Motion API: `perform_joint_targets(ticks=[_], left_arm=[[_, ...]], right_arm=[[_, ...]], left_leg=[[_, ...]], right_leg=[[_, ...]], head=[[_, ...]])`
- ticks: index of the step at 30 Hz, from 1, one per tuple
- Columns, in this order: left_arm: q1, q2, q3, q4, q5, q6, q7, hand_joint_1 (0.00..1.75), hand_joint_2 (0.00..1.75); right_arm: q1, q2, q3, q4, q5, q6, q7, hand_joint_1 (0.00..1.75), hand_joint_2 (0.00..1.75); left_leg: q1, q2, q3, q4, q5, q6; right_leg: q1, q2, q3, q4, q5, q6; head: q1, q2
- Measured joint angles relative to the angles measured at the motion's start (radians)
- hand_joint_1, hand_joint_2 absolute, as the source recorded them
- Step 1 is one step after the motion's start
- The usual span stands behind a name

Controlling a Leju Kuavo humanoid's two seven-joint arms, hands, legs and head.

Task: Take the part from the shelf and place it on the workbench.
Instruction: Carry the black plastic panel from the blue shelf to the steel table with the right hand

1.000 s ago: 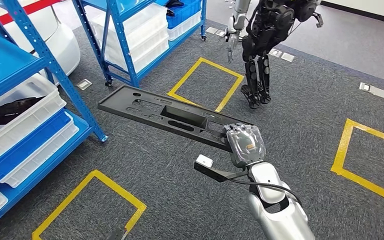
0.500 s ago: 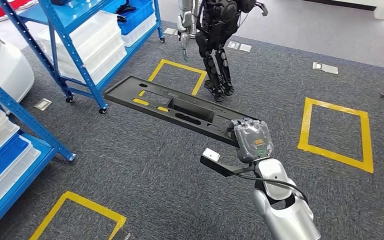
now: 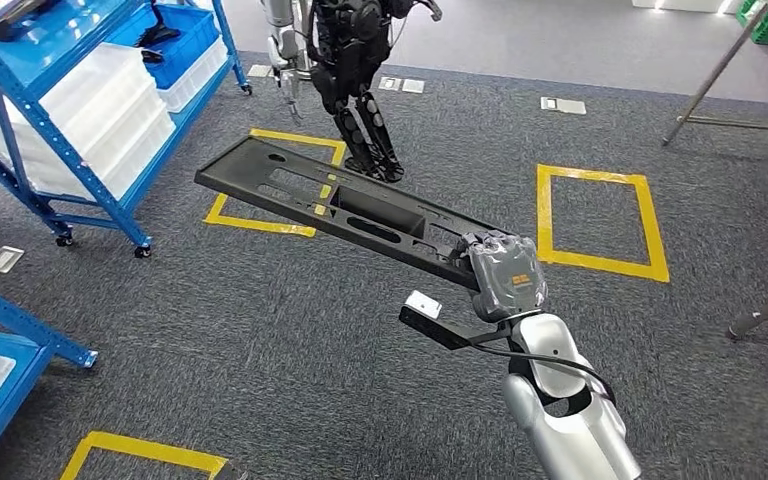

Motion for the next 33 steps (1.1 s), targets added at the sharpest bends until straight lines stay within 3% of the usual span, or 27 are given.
perform_joint_targets(ticks=[2, 5, 7, 9, 10, 11, 12, 13, 15, 17, 18, 20, 22, 24, 26, 27, 28, 30, 32, 33], left_arm=[[0.001, 0.002, 0.005, 0.000, 0.000, 0.003, 0.000, 0.00, 1.75], [0.002, -0.002, 0.009, 0.000, 0.000, 0.003, 0.002, 0.00, 1.75], [0.002, -0.006, 0.011, 0.000, 0.001, 0.006, 0.006, 0.00, 1.75], [0.006, -0.007, 0.013, 0.000, 0.003, 0.010, 0.008, 0.00, 1.75], [0.009, -0.007, 0.015, 0.000, 0.006, 0.012, 0.008, 0.00, 1.75], [0.012, -0.007, 0.017, 0.000, 0.009, 0.015, 0.008, 0.00, 1.75], [0.014, -0.006, 0.019, 0.000, 0.012, 0.018, 0.008, 0.00, 1.75], [0.015, -0.005, 0.023, 0.000, 0.013, 0.020, 0.007, 0.00, 1.75], [0.016, -0.001, 0.029, 0.000, 0.014, 0.022, 0.005, 0.00, 1.75], [0.017, 0.004, 0.036, 0.000, 0.018, 0.025, 0.001, 0.00, 1.75], [0.018, 0.006, 0.039, 0.000, 0.021, 0.028, -0.001, 0.00, 1.75], [0.019, 0.007, 0.044, 0.000, 0.026, 0.035, -0.002, 0.00, 1.75], [0.024, 0.006, 0.049, 0.000, 0.028, 0.040, -0.001, 0.00, 1.75], [0.036, 0.004, 0.054, 0.000, 0.026, 0.042, 0.001, 0.00, 1.75], [0.048, 0.002, 0.056, 0.000, 0.023, 0.043, 0.003, 0.00, 1.75], [0.053, 0.001, 0.057, 0.001, 0.022, 0.043, 0.003, 0.00, 1.75], [0.056, 0.000, 0.057, 0.001, 0.020, 0.043, 0.004, 0.00, 1.75], [0.059, -0.003, 0.057, 0.001, 0.013, 0.043, 0.006, 0.00, 1.75], [0.059, -0.003, 0.057, 0.001, 0.002, 0.042, 0.009, 0.00, 1.75], [0.058, -0.003, 0.056, 0.001, -0.004, 0.042, 0.011, 0.00, 1.75]], right_arm=[[0.001, 0.005, 0.001, 0.001, -0.001, 0.000, -0.002, 1.61, 1.75], [0.002, 0.010, 0.002, 0.001, -0.002, 0.000, -0.002, 1.61, 1.75], [0.000, 0.014, 0.003, 0.001, -0.002, 0.000, -0.003, 1.61, 1.75], [-0.002, 0.021, 0.003, 0.002, -0.003, 0.000, -0.004, 1.61, 1.75], [-0.002, 0.024, 0.004, 0.003, -0.003, 0.000, -0.005, 1.61, 1.75], [-0.002, 0.026, 0.004, 0.004, -0.004, 0.000, -0.006, 1.61, 1.75], [-0.002, 0.027, 0.004, 0.006, -0.004, 0.000, -0.006, 1.61, 1.75], [-0.002, 0.028, 0.004, 0.006, -0.004, 0.000, -0.007, 1.61, 1.75], [-0.003, 0.030, 0.004, 0.007, -0.004, -0.001, -0.007, 1.61, 1.75], [-0.004, 0.034, 0.005, 0.008, -0.005, -0.001, -0.009, 1.61, 1.75], [-0.005, 0.035, 0.005, 0.009, -0.006, -0.001, -0.010, 1.61, 1.75], [-0.005, 0.037, 0.005, 0.010, -0.008, -0.002, -0.014, 1.61, 1.75], [-0.008, 0.037, 0.006, 0.011, -0.008, -0.003, -0.016, 1.61, 1.75], [-0.009, 0.038, 0.009, 0.011, -0.008, -0.005, -0.018, 1.61, 1.75], [-0.006, 0.038, 0.013, 0.013, -0.008, -0.007, -0.019, 1.61, 1.75], [-0.005, 0.037, 0.014, 0.014, -0.008, -0.007, -0.019, 1.61, 1.75], [-0.004, 0.037, 0.014, 0.014, -0.008, -0.008, -0.019, 1.61, 1.75], [-0.003, 0.036, 0.014, 0.015, -0.006, -0.008, -0.019, 1.61, 1.75], [0.000, 0.035, 0.015, 0.013, -0.002, -0.011, -0.017, 1.61, 1.75], [0.003, 0.034, 0.015, 0.011, 0.000, -0.013, -0.016, 1.61, 1.75]], left_leg=[[-0.002, 0.020, 0.001, 0.010, -0.011, -0.019], [0.010, 0.038, 0.006, 0.015, -0.020, -0.031], [0.020, -0.007, -0.014, 0.068, -0.062, -0.035], [0.019, -0.068, -0.074, 0.201, -0.137, -0.029], [0.015, -0.081, -0.110, 0.273, -0.166, -0.023], [0.012, -0.085, -0.136, 0.317, -0.175, -0.017], [0.007, -0.088, -0.146, 0.326, -0.165, -0.008], [0.002, -0.094, -0.136, 0.292, -0.135, 0.003], [-0.008, -0.134, -0.078, 0.158, -0.060, 0.025], [-0.015, -0.172, -0.037, 0.067, -0.025, 0.035], [-0.018, -0.176, -0.031, 0.055, -0.025, 0.036], [-0.019, -0.150, -0.025, 0.042, -0.017, 0.035], [-0.015, -0.122, -0.017, 0.024, -0.005, 0.034], [-0.015, -0.091, -0.016, 0.016, 0.000, 0.034], [-0.016, -0.058, -0.020, 0.016, 0.000, 0.034], [-0.015, -0.043, -0.021, 0.017, -0.001, 0.032], [-0.014, -0.028, -0.021, 0.017, -0.002, 0.031], [-0.014, -0.003, -0.017, 0.019, -0.006, 0.022], [-0.018, 0.018, -0.014, 0.022, -0.013, 0.010], [-0.021, 0.027, -0.011, 0.022, -0.016, 0.004]], right_leg=[[0.001, -0.026, 0.038, -0.070, 0.016, -0.006], [0.008, 0.008, 0.032, -0.067, 0.016, -0.037], [0.013, 0.034, 0.030, -0.067, 0.019, -0.052], [0.021, 0.060, 0.029, -0.067, 0.021, -0.064], [0.027, 0.074, 0.029, -0.067, 0.021, -0.068], [0.033, 0.088, 0.028, -0.067, 0.022, -0.072], [0.038, 0.103, 0.028, -0.067, 0.023, -0.074], [0.041, 0.117, 0.029, -0.067, 0.024, -0.076], [0.044, 0.144, 0.029, -0.067, 0.027, -0.078], [0.043, 0.165, 0.026, -0.067, 0.031, -0.077], [0.042, 0.175, 0.023, -0.068, 0.034, -0.073], [0.041, 0.189, 0.017, -0.070, 0.040, -0.064], [0.046, 0.143, -0.006, -0.038, 0.022, -0.064], [0.048, 0.081, -0.060, 0.073, -0.031, -0.069], [0.041, 0.063, -0.113, 0.192, -0.076, -0.062], [0.036, 0.059, -0.118, 0.210, -0.079, -0.054], [0.032, 0.053, -0.100, 0.182, -0.066, -0.043], [0.026, 0.010, -0.017, 0.037, -0.023, -0.025], [0.030, -0.028, 0.043, -0.067, 0.002, -0.027], [0.033, -0.031, 0.048, -0.078, 0.002, -0.034]], head=[[-0.003, 0.000], [-0.010, 0.000], [-0.012, 0.000], [-0.015, 0.000], [-0.018, 0.000], [-0.017, 0.000], [-0.017, 0.000], [-0.017, 0.000], [-0.017, 0.000], [-0.018, 0.000], [-0.018, 0.000], [-0.020, 0.000], [-0.018, 0.000], [-0.015, 0.000], [-0.014, 0.000], [-0.013, 0.000], [-0.012, 0.000], [-0.011, 0.000], [-0.012, 0.000], [-0.013, 0.000]])
